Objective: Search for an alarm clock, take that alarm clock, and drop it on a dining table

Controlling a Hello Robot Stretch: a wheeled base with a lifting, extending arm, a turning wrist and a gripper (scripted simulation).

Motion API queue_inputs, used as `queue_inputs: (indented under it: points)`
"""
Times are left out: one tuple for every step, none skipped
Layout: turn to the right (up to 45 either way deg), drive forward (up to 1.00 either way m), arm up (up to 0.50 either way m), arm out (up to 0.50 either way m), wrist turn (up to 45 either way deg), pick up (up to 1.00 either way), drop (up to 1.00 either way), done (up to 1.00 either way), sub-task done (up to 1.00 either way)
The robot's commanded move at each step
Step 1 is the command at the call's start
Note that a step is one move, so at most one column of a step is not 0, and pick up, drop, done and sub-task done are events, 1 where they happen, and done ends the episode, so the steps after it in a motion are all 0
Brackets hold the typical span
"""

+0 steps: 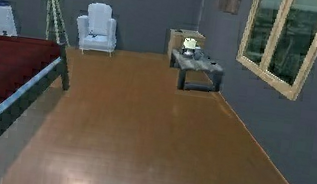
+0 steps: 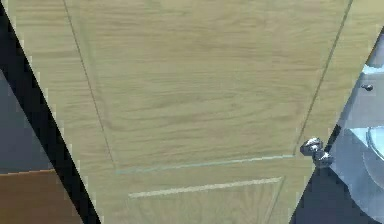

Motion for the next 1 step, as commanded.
queue_inputs:
  points:
    - [0.0,1.0,0.0,0.0,0.0,0.0,0.0,0.0,0.0]
